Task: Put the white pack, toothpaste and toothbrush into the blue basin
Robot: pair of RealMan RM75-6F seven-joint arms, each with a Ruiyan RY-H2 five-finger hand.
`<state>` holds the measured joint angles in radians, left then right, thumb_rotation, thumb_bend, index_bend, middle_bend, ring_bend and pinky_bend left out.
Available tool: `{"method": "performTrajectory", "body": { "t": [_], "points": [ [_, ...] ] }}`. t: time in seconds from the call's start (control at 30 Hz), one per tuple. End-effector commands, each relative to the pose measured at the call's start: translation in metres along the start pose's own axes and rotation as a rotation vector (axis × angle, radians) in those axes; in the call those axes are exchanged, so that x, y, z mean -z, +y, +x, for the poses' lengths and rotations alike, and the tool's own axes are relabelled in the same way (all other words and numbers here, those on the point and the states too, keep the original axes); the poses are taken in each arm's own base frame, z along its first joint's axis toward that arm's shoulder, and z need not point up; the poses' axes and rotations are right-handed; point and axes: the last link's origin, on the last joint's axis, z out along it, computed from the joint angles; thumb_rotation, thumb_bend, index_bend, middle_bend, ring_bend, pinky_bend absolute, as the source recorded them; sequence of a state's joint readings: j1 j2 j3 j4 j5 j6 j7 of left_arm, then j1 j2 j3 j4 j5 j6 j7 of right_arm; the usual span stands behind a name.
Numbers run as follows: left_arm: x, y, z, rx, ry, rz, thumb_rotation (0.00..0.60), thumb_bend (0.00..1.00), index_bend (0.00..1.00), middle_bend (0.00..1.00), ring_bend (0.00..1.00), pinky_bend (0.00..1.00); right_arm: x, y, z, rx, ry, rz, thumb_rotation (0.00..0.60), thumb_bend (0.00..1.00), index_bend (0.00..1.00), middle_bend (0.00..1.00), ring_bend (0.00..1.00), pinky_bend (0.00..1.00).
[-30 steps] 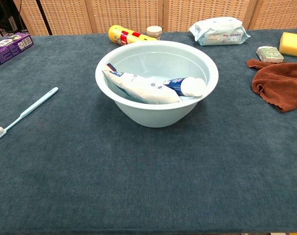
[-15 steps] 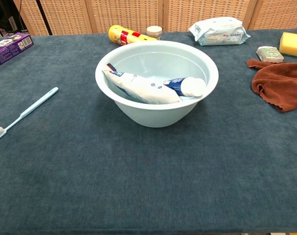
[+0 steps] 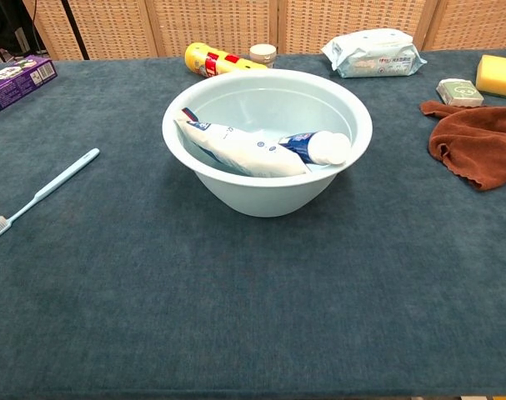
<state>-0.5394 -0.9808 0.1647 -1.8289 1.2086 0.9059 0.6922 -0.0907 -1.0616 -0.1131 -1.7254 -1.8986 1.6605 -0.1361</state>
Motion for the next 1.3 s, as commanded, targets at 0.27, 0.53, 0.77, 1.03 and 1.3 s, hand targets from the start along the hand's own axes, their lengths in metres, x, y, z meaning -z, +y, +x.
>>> {"method": "performTrajectory", "body": {
  "t": [0.27,0.53,0.77,1.03,1.3],
  "points": [
    [-0.009,0.014,-0.004,0.018,0.004,-0.009,0.600,0.39,0.29,0.00,0.06,0.22,0.000,0.001,0.001,-0.004,0.005,0.000,0.600,0.10,0.06,0.00,0.00,0.00],
    [-0.014,0.021,-0.001,0.036,0.032,-0.005,0.600,0.39,0.29,0.00,0.06,0.22,0.001,0.000,0.002,-0.004,0.008,0.002,0.600,0.11,0.06,0.00,0.00,0.00],
    [-0.020,0.027,-0.002,0.048,0.041,-0.006,0.600,0.39,0.29,0.00,0.06,0.22,0.001,0.000,0.002,-0.004,0.008,0.003,0.600,0.10,0.06,0.00,0.00,0.00],
    [-0.027,0.037,0.005,0.079,0.080,-0.016,0.600,0.39,0.29,0.00,0.06,0.22,0.001,0.001,0.003,-0.005,0.009,0.003,0.600,0.10,0.06,0.00,0.00,0.00],
    [-0.031,0.044,0.009,0.089,0.107,-0.015,0.600,0.39,0.29,0.00,0.06,0.22,0.001,0.001,0.003,-0.007,0.009,0.003,0.600,0.11,0.06,0.00,0.00,0.00]
  ]
}}
